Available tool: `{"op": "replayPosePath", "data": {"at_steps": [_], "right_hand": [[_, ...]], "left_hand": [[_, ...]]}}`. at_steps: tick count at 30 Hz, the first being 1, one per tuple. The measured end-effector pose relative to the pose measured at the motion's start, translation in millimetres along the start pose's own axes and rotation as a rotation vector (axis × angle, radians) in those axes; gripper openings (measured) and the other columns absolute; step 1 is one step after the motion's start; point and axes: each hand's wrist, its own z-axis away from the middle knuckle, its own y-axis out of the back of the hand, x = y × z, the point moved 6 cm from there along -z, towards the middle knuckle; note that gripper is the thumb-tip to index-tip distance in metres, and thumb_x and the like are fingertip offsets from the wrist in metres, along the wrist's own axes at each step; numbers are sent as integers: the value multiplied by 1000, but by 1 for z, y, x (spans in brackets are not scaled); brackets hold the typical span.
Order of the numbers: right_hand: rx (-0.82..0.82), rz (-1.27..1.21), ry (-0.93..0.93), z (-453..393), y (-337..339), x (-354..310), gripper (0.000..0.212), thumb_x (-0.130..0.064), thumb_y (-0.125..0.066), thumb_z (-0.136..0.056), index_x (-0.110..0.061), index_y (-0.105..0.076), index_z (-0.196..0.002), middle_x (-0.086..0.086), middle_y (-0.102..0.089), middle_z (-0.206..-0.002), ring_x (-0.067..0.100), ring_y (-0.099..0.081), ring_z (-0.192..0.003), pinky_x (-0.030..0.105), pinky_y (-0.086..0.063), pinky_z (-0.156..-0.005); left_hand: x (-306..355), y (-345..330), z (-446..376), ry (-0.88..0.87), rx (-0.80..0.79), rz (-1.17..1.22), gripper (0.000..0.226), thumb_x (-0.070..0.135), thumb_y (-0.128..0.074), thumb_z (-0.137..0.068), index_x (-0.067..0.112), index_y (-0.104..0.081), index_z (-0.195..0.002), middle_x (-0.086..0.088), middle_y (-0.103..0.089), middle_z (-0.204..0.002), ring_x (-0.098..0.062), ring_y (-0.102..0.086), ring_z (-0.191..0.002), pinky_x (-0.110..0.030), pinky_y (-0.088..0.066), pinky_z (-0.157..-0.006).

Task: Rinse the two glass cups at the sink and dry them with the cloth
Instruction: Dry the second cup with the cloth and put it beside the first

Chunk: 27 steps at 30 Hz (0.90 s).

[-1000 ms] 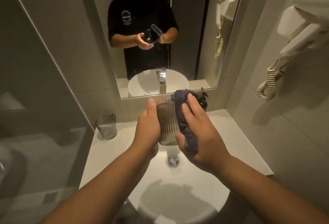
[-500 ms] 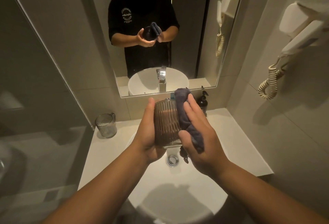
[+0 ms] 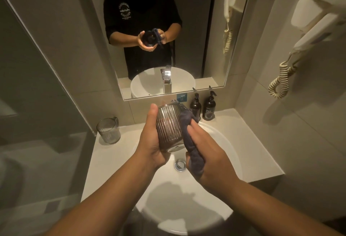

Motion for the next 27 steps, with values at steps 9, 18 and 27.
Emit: {"op": "replayPosePath", "data": {"at_steps": [9, 18, 27], "right_hand": [[-278, -217, -404, 32, -17, 2, 33, -13, -57, -93, -42, -61, -109, -9, -67, -98, 11, -65, -79, 18, -53, -67], [-3, 160, 32, -6, -12, -35, 51, -17, -71, -82, -8, -54, -129, 16, -49, -142, 30, -48, -130, 28, -42, -105], [-227, 404, 413, 10, -58, -44, 48, -12, -77, -78, -5, -63, -123, 18, -53, -138, 34, -44, -133, 41, -21, -115]], "left_hand": [[-1, 47, -8, 92, 224, 100, 75, 75, -54, -82, 17, -60, -130, -15, -71, -121, -36, -70, -104, -45, -62, -73], [-11, 49, -7, 174, 73, 118, 74, 60, -69, -78, 11, -59, -132, -22, -72, -119, -39, -72, -105, -54, -56, -94], [-21, 55, -1, 364, 59, 122, 77, 68, -71, -77, 9, -65, -126, -15, -75, -92, -30, -76, -78, -39, -61, -62]]}}
